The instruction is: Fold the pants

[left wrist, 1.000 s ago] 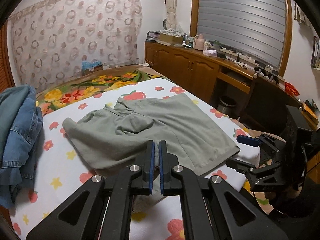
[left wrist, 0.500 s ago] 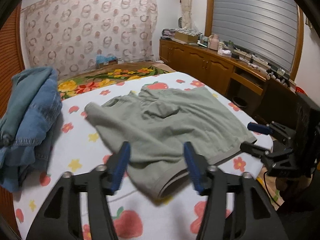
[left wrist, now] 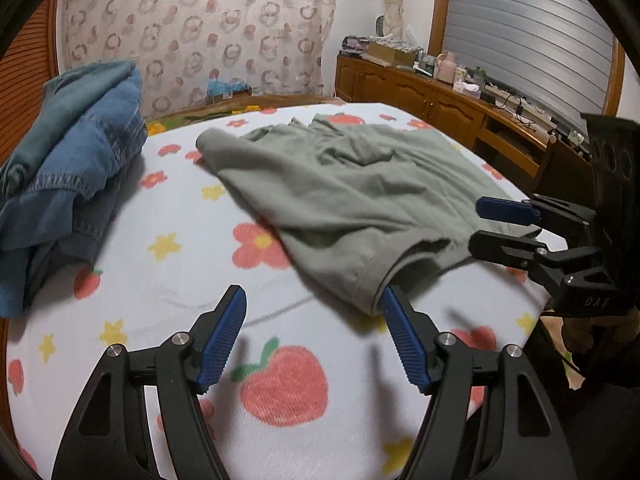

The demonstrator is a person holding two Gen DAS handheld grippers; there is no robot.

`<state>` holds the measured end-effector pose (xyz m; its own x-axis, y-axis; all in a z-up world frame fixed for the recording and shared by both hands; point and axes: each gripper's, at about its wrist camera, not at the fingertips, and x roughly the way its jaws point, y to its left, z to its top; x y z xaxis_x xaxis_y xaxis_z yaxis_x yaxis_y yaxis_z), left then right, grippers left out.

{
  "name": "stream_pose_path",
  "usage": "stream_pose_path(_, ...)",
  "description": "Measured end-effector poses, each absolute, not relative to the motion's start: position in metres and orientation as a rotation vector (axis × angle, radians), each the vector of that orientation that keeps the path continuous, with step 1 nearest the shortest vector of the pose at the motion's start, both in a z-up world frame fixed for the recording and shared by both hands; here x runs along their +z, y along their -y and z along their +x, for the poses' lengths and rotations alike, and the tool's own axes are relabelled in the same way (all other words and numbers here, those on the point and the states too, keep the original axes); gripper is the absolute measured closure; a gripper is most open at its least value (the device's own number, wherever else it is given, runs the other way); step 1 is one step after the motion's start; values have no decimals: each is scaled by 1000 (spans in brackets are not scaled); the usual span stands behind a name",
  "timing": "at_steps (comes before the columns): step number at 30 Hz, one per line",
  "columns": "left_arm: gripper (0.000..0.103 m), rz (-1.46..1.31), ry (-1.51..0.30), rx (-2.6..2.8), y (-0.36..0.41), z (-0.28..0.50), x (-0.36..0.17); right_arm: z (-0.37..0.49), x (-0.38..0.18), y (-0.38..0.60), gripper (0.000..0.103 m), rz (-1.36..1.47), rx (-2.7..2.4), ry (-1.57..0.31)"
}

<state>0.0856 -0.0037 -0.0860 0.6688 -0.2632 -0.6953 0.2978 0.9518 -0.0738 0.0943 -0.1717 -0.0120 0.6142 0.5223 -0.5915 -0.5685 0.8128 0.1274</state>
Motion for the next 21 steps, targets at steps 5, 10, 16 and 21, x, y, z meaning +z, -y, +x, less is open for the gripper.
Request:
stream_pose_path(5,32,41,-785,-322,4,84,-90,104,-20,161,61,-107,657,-688)
stream_pose_path(10,32,45,-785,-333,7,86,-90,112,-15,164,88,-95,675,-702)
stream_pose_path(16,31,56,-774,-352,14,85,-86,112,-2,172,101,-89,667,-653)
stream_pose_path(21,31,70,-752,-375,21,84,-78,111,11,191,103,-68,629,-610)
